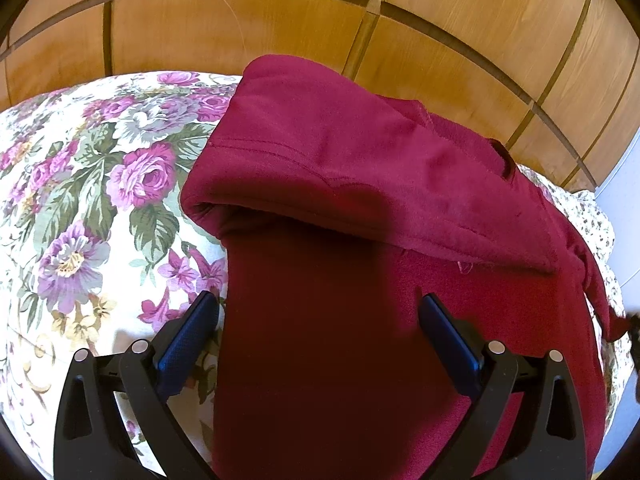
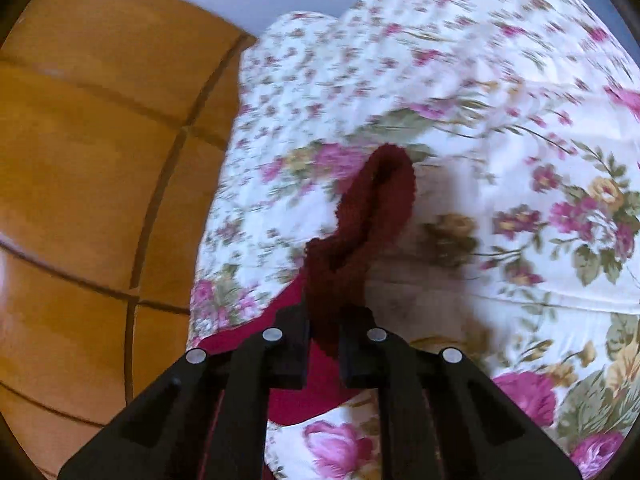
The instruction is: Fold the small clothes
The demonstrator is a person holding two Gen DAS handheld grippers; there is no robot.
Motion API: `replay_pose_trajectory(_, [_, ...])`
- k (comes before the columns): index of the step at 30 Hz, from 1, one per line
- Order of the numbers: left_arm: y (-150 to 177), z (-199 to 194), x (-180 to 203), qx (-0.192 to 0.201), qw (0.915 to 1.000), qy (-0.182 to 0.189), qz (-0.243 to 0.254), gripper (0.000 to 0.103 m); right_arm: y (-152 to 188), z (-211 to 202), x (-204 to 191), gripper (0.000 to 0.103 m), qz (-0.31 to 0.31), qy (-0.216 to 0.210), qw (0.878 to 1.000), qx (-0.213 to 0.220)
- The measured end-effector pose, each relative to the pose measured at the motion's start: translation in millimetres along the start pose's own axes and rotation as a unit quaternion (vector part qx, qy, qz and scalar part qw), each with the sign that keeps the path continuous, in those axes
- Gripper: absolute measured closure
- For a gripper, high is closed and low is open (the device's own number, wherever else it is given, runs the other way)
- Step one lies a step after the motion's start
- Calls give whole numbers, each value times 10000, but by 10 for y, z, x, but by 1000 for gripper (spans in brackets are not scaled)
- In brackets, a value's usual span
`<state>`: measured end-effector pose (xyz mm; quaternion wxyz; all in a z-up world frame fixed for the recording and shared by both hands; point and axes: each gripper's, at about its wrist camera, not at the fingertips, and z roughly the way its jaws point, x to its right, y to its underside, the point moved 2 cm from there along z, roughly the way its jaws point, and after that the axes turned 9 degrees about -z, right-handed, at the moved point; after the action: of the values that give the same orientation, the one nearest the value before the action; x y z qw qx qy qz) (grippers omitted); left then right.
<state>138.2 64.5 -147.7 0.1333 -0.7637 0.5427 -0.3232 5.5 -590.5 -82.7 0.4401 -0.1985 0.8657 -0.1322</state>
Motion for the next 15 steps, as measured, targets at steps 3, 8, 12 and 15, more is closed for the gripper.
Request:
replay_pose_trajectory(3, [4,9,15,-11,10000,-53,40,4,53,4,-296,94,-359,-315,9988,-60])
replay_pose_trajectory(8, [5,20,26,-18,10000,-70,53,4,296,69,-894,94,-1224,-740,9892,-319])
replay_pose_trajectory(12, [4,19,22,-16,10000,-71,55,4,641,174,-1360,94,-1784,-1148,9749,-675])
replay_pose_trajectory(15, [4,20,22,-15,10000,-70,55,4,982,277,-1667,94,-2260,-1413,9585,-1007])
